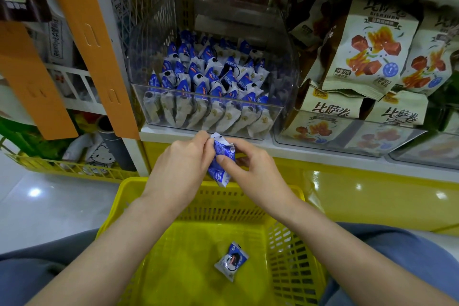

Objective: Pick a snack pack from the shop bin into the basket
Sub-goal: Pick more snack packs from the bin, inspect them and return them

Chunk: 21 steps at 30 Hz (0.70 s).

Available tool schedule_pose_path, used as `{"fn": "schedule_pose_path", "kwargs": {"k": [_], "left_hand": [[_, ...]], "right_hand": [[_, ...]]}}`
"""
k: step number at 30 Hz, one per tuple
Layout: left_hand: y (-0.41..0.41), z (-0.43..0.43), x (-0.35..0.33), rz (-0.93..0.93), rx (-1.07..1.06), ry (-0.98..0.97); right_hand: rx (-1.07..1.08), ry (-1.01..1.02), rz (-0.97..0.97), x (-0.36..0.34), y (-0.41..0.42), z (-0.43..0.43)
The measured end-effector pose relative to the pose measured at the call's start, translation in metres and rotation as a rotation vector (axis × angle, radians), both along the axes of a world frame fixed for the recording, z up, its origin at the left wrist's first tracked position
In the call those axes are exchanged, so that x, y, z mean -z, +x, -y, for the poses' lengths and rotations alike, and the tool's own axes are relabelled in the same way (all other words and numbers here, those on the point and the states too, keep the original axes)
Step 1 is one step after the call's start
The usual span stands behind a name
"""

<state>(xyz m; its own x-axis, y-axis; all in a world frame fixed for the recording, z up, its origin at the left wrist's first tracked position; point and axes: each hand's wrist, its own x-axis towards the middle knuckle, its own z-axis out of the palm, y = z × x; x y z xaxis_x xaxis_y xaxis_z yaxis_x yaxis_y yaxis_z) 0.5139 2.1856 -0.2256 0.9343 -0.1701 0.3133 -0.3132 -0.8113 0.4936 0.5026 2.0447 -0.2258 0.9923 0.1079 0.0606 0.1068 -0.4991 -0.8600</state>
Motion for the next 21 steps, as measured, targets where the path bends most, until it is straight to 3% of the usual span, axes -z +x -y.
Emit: {"fn": "schedule_pose_path", "kwargs": {"k": [6, 15, 21], "left_hand": [[-0.0038, 0.0093, -0.0003, -0.138, 0.022, -0.230], [-0.0016, 0.0040, 0.0025, -0.113, 0.013, -0.262], [0.0015, 0.0052, 0.0067, -0.124, -0.011, -0.286]], "right_hand": [[0.122, 0.138, -0.089, -0.0028, 0.0058, 0.0024], [-0.001, -0.118, 0.075, -0.0034, 0.0031, 0.0015], [0.006, -0.129, 0.102, -0.0033, 0.0018, 0.0004]]}}
